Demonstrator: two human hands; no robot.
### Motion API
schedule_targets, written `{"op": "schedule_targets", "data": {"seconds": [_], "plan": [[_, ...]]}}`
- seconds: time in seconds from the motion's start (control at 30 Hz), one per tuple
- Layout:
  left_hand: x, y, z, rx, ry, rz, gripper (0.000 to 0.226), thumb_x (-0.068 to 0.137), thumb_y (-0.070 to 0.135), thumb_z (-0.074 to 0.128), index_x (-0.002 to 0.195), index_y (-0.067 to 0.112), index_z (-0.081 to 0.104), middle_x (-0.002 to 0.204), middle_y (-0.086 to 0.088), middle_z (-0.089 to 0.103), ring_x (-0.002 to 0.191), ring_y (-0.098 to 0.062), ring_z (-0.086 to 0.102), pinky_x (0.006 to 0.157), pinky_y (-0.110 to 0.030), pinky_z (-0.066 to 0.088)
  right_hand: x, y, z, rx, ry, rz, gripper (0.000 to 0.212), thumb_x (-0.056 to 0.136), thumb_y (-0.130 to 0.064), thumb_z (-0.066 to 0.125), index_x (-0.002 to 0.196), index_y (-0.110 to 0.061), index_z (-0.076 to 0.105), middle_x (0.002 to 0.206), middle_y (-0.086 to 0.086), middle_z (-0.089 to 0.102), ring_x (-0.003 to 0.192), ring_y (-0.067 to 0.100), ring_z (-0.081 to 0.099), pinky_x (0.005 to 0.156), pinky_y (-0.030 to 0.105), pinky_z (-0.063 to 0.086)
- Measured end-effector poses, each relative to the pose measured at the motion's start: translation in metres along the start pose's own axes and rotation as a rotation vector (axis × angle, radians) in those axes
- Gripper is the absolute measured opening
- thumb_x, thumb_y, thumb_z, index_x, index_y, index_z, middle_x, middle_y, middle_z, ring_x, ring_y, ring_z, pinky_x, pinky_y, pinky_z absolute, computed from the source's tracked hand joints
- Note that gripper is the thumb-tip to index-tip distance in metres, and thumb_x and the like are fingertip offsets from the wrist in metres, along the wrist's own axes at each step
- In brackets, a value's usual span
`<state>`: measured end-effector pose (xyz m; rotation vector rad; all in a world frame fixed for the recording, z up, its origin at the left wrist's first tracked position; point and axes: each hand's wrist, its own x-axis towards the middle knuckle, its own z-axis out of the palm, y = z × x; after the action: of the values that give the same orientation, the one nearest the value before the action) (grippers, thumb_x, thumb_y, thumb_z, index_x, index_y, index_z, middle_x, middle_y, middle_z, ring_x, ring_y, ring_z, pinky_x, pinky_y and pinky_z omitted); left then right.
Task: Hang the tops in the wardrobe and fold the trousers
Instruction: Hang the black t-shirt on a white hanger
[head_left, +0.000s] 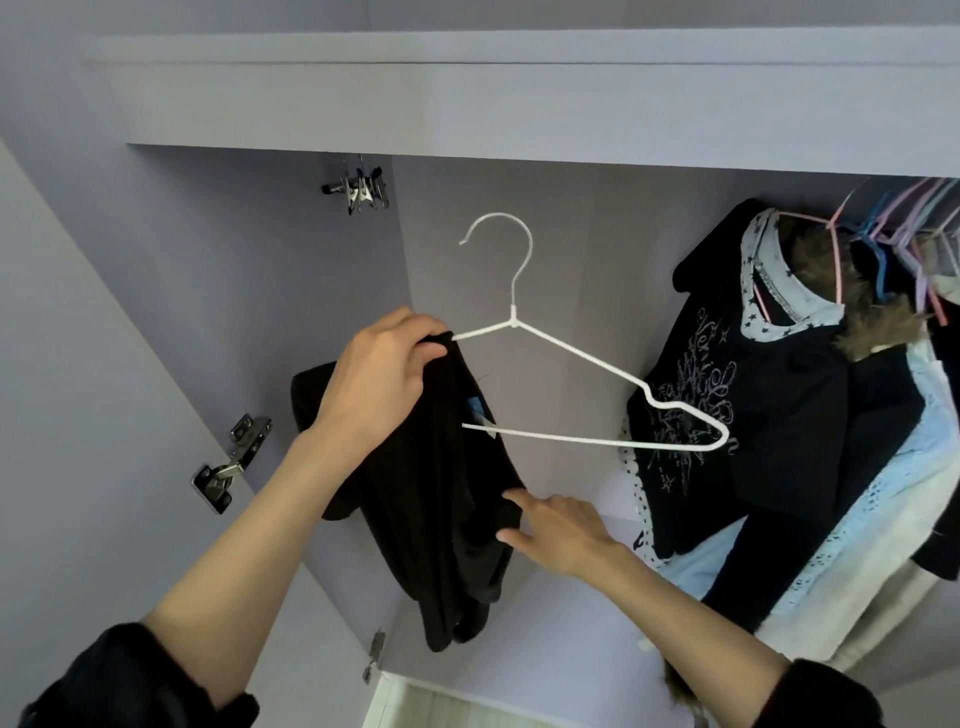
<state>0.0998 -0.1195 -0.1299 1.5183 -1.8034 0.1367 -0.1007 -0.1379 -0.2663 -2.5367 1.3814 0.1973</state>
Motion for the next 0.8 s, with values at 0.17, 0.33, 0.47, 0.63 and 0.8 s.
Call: {"op": "schedule_targets", "data": {"seconds": [0.17, 0.33, 0.47, 0.63, 0.8], "plan": [[-0.006, -0.021, -0.019, 0.049, 0.013, -0.079, 0.017, 0.091, 0.007, 0.056, 0.106, 0.003, 0.065, 0.096, -0.01, 0.062, 0.085, -0.021, 0.056, 0.077, -0.024, 0.037, -0.003, 0.044, -0.009, 0.003, -0.031, 0.106, 0.04, 0.093, -0.051, 0.045, 0.121, -0.023, 0.051, 0.11, 0.009, 0.065, 0.105, 0.03, 0.06, 0.079, 0.032, 0.044], [-0.028, -0.048, -0.024, 0.165, -0.077, -0.098, 0.015, 0.091, 0.004, 0.056, 0.103, 0.003, 0.065, 0.091, -0.011, 0.06, 0.078, -0.032, 0.06, 0.07, -0.038, 0.046, -0.023, 0.096, -0.052, 0.203, 0.165, 0.091, 0.031, 0.092, -0.043, 0.054, 0.068, -0.028, 0.042, 0.064, -0.011, 0.051, 0.068, 0.017, 0.052, 0.06, 0.029, 0.04], [-0.035, -0.049, -0.015, 0.215, -0.114, -0.086, 0.014, 0.089, 0.001, 0.058, 0.099, 0.005, 0.066, 0.09, -0.012, 0.06, 0.068, -0.036, 0.059, 0.059, -0.041, 0.049, -0.033, 0.112, -0.076, 0.234, 0.233, 0.063, 0.025, 0.089, -0.037, 0.06, 0.072, -0.02, 0.058, 0.076, -0.001, 0.053, 0.068, 0.015, 0.051, 0.067, 0.031, 0.044], [-0.035, -0.046, -0.008, 0.308, -0.122, -0.068, 0.012, 0.085, -0.004, 0.061, 0.092, 0.004, 0.065, 0.083, -0.013, 0.058, 0.062, -0.036, 0.055, 0.052, -0.031, 0.037, -0.043, 0.12, -0.092, 0.131, 0.331, 0.009, 0.032, 0.086, -0.039, 0.062, 0.073, -0.01, 0.061, 0.072, -0.003, 0.048, 0.065, 0.012, 0.049, 0.063, 0.029, 0.042], [-0.035, -0.042, -0.006, 0.352, -0.11, -0.089, 0.018, 0.078, -0.012, 0.064, 0.087, 0.003, 0.064, 0.078, -0.014, 0.057, 0.059, -0.035, 0.053, 0.052, -0.029, 0.033, -0.049, 0.125, -0.111, 0.28, 0.285, -0.052, 0.032, 0.083, -0.037, 0.064, 0.068, -0.009, 0.063, 0.064, 0.0, 0.053, 0.058, 0.014, 0.048, 0.063, 0.03, 0.044]]}}
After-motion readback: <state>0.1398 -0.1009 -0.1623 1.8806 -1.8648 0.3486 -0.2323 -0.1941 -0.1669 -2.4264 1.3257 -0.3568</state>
